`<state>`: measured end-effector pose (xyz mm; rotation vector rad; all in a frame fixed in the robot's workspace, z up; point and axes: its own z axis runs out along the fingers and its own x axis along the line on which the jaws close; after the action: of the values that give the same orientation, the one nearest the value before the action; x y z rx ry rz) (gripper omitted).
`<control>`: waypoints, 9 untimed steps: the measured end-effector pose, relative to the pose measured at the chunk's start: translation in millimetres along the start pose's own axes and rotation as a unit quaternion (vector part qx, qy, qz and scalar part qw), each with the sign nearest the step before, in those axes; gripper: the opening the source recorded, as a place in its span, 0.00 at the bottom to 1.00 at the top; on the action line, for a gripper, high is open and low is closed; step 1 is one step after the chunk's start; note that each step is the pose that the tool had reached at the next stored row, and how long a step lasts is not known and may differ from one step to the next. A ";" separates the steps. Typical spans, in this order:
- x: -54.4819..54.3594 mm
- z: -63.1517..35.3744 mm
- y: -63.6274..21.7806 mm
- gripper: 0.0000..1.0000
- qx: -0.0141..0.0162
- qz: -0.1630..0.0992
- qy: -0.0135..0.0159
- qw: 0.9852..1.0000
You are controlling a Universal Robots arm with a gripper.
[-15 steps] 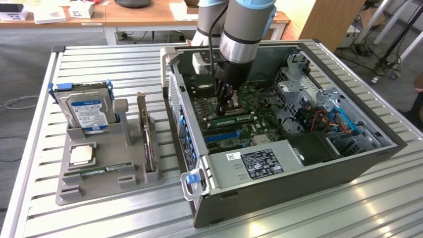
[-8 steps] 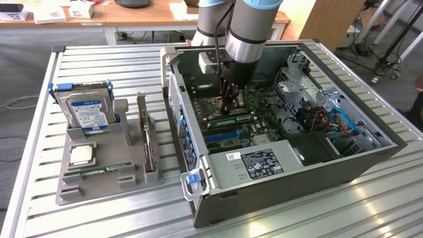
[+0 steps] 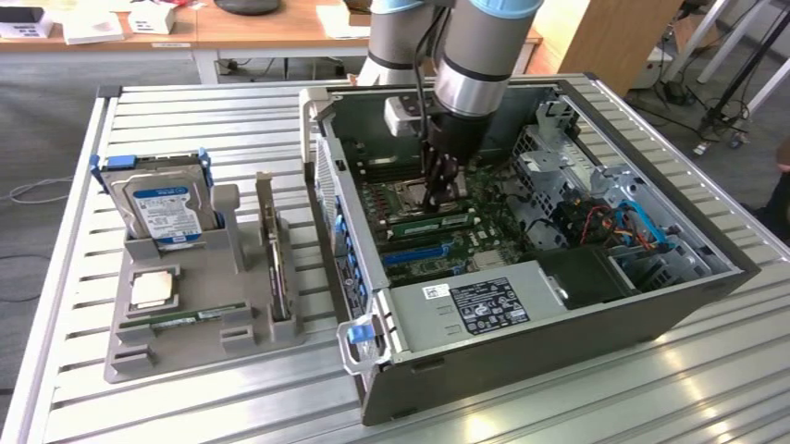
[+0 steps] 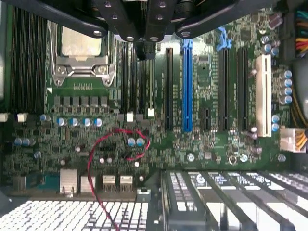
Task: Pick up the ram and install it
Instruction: 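Press down the ram until it locks into place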
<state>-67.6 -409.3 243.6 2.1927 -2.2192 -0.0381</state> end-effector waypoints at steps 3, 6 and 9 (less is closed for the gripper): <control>-0.1 -0.2 -6.1 0.11 0.000 0.000 0.000 1.000; -0.1 -0.4 -12.2 0.11 0.000 0.000 0.000 1.000; -0.2 -0.6 -18.2 0.11 0.000 0.000 0.000 1.000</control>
<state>-49.4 -409.3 243.6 2.1926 -2.2192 -0.0381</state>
